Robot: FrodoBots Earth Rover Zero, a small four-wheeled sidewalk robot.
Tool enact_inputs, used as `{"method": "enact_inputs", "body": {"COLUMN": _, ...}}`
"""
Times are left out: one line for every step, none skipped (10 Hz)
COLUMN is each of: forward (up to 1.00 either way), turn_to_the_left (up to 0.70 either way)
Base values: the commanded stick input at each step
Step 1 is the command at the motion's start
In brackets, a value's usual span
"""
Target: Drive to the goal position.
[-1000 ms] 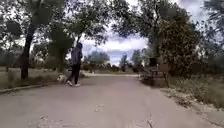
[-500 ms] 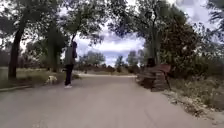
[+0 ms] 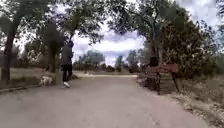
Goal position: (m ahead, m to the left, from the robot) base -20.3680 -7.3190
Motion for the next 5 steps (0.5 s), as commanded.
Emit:
{"method": "enact_inputs", "body": {"forward": 0.85, "turn_to_the_left": 0.00}}
{"method": "enact_inputs", "body": {"forward": 0.85, "turn_to_the_left": 0.00}}
{"method": "enact_inputs", "body": {"forward": 0.85, "turn_to_the_left": 0.00}}
{"method": "enact_inputs", "body": {"forward": 0.85, "turn_to_the_left": 0.00}}
{"method": "enact_inputs", "body": {"forward": 0.85, "turn_to_the_left": 0.00}}
